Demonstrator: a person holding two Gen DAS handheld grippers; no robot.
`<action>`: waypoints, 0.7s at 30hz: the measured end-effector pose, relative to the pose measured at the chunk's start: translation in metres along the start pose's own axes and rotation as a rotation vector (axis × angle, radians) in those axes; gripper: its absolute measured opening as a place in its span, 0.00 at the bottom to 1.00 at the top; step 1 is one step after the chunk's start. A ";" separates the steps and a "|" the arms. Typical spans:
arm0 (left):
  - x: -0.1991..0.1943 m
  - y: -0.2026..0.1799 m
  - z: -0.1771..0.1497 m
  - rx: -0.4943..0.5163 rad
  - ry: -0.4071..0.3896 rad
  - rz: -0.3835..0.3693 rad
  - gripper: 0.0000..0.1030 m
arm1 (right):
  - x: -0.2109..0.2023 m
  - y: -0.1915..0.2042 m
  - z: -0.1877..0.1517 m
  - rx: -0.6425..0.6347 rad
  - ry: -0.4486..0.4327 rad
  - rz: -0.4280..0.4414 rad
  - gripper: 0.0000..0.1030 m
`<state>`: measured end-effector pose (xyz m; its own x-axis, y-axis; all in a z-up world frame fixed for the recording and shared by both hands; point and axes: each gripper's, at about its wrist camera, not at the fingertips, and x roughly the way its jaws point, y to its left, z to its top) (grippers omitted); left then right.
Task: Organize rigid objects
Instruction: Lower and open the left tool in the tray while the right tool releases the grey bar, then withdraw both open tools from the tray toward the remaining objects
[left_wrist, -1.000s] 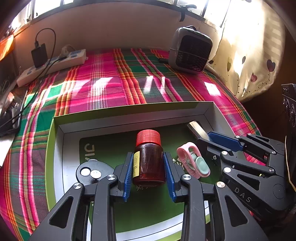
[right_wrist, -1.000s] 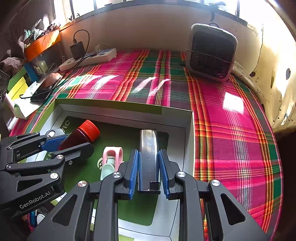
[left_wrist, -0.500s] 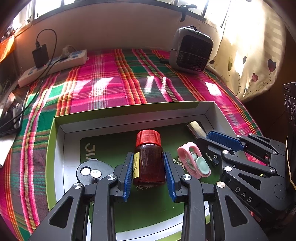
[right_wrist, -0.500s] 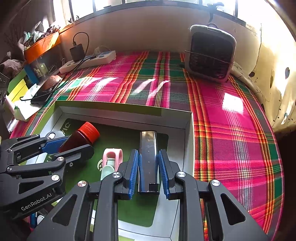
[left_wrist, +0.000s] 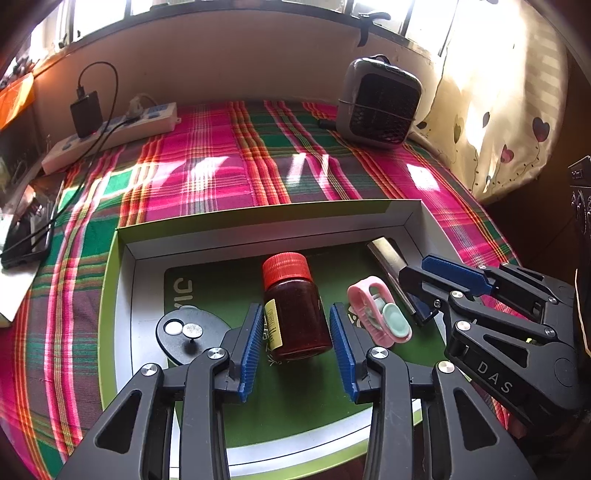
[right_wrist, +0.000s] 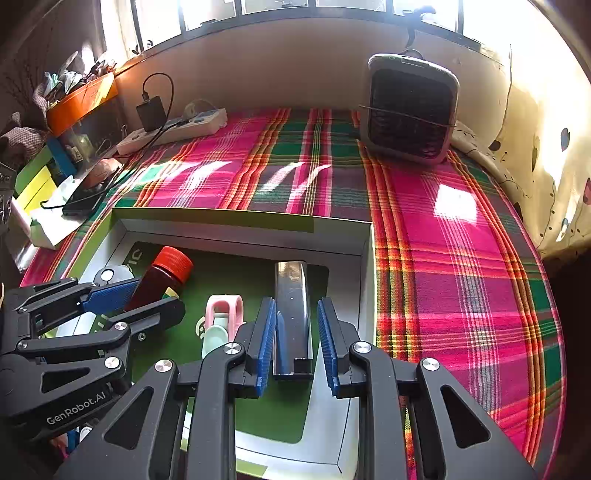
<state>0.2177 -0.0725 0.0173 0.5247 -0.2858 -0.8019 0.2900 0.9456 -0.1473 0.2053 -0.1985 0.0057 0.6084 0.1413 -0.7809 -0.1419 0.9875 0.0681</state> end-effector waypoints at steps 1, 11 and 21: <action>-0.002 0.000 -0.001 0.000 -0.003 0.002 0.35 | -0.002 0.000 0.000 0.000 -0.002 0.000 0.24; -0.032 -0.001 -0.012 -0.012 -0.051 0.014 0.36 | -0.023 0.004 -0.010 0.007 -0.038 0.005 0.24; -0.065 -0.001 -0.035 -0.023 -0.101 0.035 0.36 | -0.053 0.009 -0.027 0.015 -0.081 0.008 0.25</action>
<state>0.1556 -0.0493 0.0491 0.6128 -0.2659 -0.7442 0.2525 0.9582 -0.1344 0.1508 -0.1992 0.0315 0.6688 0.1535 -0.7274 -0.1354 0.9872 0.0839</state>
